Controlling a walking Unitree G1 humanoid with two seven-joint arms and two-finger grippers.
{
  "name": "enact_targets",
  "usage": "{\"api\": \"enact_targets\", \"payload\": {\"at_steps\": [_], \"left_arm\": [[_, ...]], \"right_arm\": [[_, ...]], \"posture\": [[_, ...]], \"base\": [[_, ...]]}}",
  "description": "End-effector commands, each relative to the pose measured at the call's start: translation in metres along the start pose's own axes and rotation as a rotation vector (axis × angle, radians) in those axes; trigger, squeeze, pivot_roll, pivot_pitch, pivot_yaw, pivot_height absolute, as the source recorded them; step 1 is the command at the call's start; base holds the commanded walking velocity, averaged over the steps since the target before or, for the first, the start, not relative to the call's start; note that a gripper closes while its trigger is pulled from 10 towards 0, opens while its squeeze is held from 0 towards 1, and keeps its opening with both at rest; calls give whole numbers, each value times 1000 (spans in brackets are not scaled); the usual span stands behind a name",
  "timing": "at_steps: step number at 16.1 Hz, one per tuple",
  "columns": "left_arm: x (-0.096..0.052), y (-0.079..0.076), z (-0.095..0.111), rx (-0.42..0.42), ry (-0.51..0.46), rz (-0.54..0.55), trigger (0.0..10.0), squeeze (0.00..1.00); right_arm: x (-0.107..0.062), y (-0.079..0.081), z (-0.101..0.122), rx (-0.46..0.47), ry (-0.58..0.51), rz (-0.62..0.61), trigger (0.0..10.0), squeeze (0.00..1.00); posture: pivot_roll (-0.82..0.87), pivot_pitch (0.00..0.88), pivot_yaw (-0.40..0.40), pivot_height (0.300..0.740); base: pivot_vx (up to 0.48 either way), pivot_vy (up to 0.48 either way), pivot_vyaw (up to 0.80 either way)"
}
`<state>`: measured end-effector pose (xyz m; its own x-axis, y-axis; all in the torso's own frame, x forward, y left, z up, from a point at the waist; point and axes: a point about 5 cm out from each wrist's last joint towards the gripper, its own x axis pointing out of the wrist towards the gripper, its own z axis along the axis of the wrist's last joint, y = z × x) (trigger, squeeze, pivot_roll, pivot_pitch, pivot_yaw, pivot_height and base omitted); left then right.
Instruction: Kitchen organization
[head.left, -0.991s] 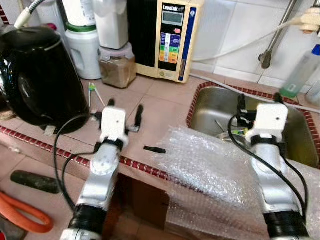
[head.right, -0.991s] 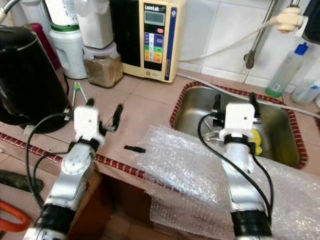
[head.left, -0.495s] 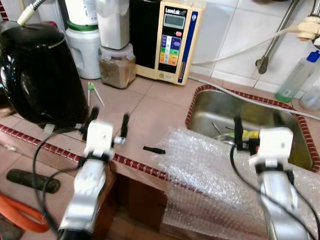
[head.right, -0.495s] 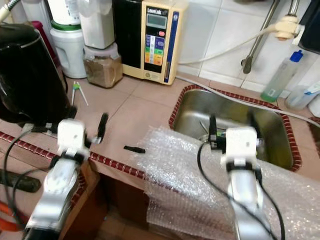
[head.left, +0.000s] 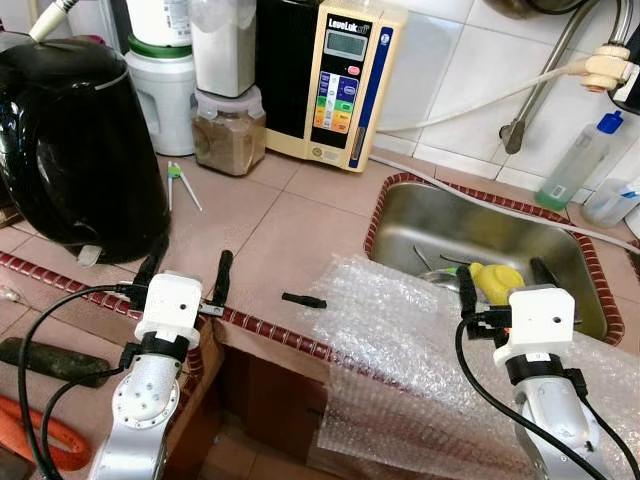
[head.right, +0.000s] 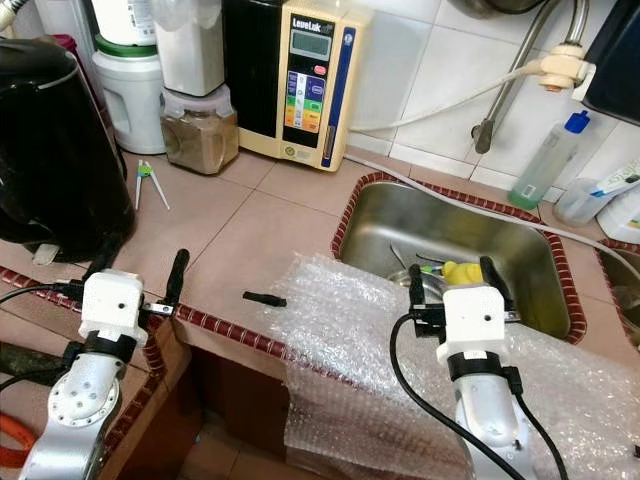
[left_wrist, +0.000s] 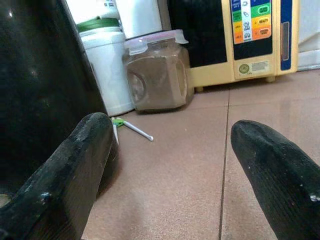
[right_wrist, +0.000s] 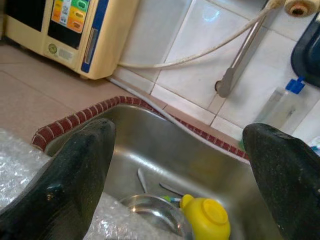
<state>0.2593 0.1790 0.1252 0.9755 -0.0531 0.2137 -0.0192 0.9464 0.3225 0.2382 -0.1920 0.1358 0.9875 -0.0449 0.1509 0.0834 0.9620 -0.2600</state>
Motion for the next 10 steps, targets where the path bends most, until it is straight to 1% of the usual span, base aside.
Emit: {"api": "enact_targets", "payload": {"at_steps": [1,2,5,7,10], "left_arm": [[-2,-6,3,3,7,-29,10000,0],[-4,-9,3,9,9,-41,10000,0],[-4,-11,3,-2,19,-55,10000,0],[-3,-13,4,-4,26,-65,10000,0],[-3,-16,4,-1,26,-74,10000,0]], "right_arm": [[0,0,2,-5,3,6,10000,1000],[1,1,2,-4,3,11,10000,1000],[2,2,1,-4,6,12,10000,1000],[1,3,0,-3,11,15,10000,1000],[1,2,-1,-7,16,12,10000,1000]], "posture": [[196,0,-116,740],[198,0,-115,740],[197,0,-112,740],[194,0,-109,740],[191,0,-104,740]], "base": [[0,0,0],[0,0,0],[0,0,0],[0,0,475],[0,0,0]]}}
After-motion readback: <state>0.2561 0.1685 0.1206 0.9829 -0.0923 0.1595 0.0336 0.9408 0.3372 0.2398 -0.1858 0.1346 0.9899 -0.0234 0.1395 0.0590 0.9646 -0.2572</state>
